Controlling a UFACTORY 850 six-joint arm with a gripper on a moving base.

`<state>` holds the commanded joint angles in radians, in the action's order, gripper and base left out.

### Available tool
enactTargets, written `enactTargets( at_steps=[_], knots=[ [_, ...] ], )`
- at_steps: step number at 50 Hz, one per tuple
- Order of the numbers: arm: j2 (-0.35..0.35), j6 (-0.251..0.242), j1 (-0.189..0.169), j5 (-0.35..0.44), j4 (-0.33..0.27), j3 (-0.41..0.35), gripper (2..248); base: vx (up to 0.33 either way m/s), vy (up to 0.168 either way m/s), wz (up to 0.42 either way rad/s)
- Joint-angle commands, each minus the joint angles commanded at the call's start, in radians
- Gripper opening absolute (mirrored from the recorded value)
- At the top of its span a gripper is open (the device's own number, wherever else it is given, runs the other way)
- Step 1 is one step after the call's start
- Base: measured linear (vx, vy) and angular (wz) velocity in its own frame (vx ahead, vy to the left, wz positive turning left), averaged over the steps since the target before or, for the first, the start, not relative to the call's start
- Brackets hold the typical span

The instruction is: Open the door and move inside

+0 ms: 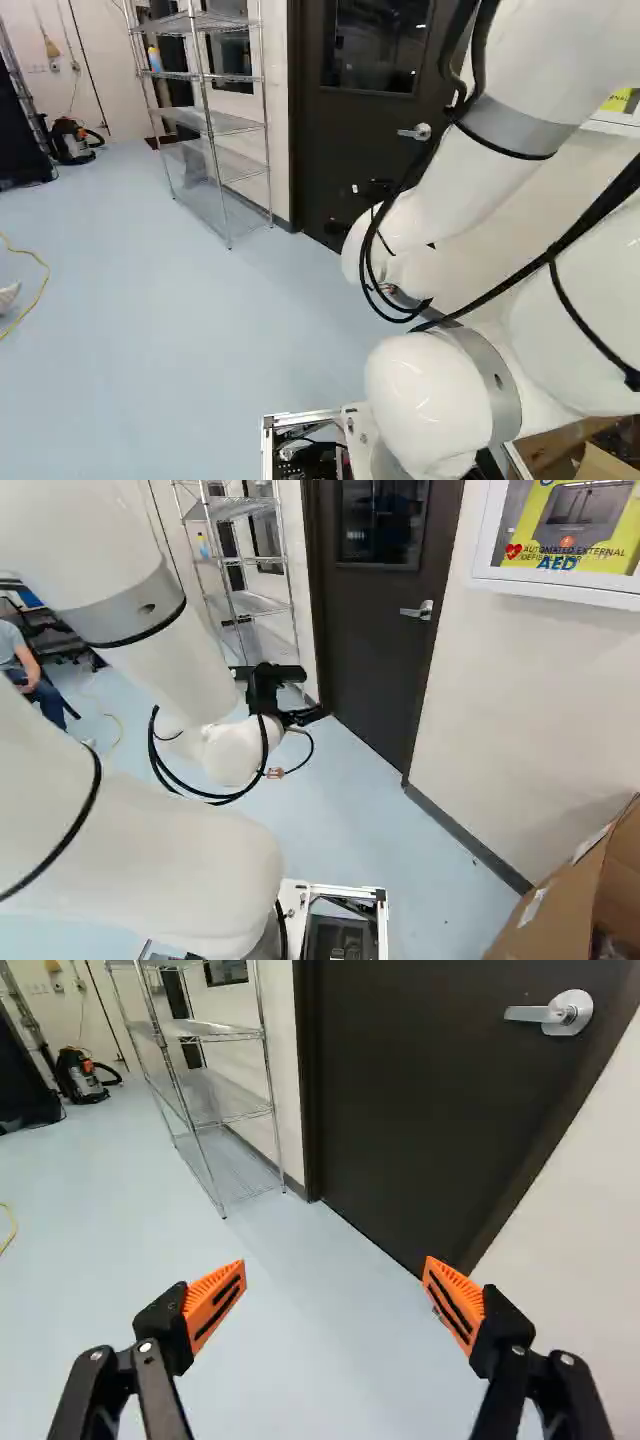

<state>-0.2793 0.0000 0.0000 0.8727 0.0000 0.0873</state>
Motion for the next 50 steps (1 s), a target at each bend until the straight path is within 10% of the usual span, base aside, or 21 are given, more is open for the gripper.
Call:
enactTargets(
  at_steps=[50],
  knots=[
    [0.000,0.000,0.000,0.000,0.000,0.000,247,0.196,0.060,-0.324]
  ],
)
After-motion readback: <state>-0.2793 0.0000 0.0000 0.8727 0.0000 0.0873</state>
